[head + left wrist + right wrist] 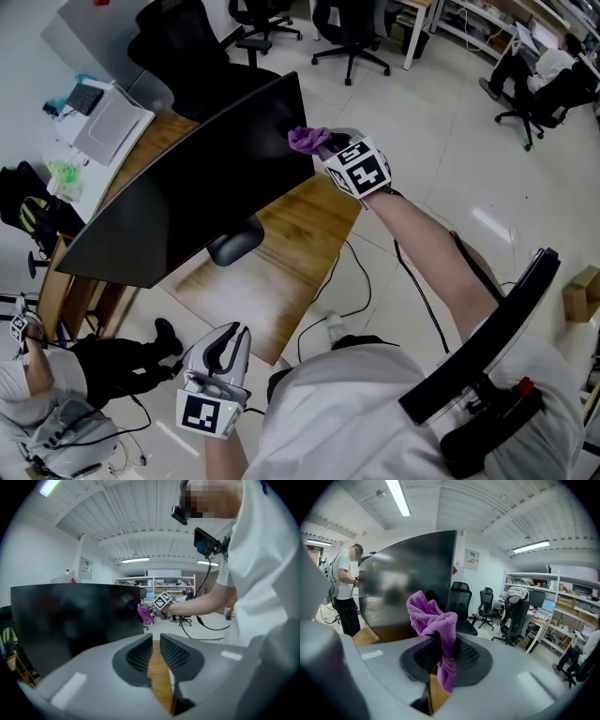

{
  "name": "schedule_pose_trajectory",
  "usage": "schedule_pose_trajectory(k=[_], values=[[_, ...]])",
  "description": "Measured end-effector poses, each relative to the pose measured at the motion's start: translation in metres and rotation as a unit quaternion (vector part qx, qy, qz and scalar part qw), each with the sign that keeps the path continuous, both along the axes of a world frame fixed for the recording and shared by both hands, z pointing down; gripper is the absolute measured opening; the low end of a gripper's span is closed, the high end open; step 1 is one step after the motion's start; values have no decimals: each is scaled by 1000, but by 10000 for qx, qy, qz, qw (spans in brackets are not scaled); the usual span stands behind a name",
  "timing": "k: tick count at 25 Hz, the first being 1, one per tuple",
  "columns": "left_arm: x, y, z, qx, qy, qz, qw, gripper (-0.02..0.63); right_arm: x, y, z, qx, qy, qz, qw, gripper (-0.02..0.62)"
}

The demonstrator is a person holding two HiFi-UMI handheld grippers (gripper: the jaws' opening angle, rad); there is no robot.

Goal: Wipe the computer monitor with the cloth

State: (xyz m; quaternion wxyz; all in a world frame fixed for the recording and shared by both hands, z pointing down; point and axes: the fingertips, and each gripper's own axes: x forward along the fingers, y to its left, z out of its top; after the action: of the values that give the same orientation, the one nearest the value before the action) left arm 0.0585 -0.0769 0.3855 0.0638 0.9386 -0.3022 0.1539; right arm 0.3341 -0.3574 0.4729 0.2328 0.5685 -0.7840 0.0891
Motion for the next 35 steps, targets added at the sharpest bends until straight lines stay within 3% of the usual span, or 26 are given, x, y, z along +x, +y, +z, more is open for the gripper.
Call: schedule_pose_trajectory(k=[10,20,29,35], values=[[-6,2,2,54,39,-56,10000,69,2,-10,-54,350,-50,-74,9993,48],[1,0,-7,143,78,13,9999,71,6,-13,-141,938,-268,-140,9951,48],[-8,11,-8,152,-24,-214,9997,71,13,-5,-202,1626,-619,-92,9847,48],[-35,19,-2,104,-176,-452,9988,71,3,26,-194,1923,-948,7,9767,48]])
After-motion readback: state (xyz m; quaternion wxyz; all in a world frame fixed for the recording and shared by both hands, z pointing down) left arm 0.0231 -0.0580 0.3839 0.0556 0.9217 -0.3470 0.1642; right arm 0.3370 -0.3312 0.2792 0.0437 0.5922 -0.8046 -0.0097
